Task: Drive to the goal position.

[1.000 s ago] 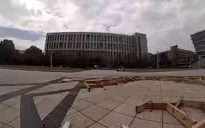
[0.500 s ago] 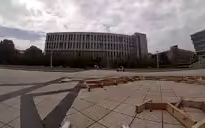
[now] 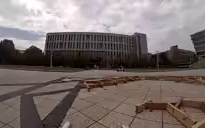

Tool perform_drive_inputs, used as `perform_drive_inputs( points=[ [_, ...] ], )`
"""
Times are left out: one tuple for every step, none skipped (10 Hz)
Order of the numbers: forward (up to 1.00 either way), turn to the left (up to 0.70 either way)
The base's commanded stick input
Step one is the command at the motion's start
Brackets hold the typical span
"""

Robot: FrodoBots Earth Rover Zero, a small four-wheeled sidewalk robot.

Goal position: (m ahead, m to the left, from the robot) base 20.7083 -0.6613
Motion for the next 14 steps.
perform_drive_inputs(
  points=[
    [0.06, 0.01],
    [0.06, 0.0],
    [0.06, 0.0],
    [0.06, 0.0],
    [0.06, 0.0],
    [0.06, 0.0],
    [0.06, 0.0],
    [0.06, 0.0],
    [0.06, 0.0],
    [0.06, 0.01],
    [0.06, 0.0],
    [0.06, 0.0],
    [0.06, 0.0],
    [0.06, 0.01]
  ],
)
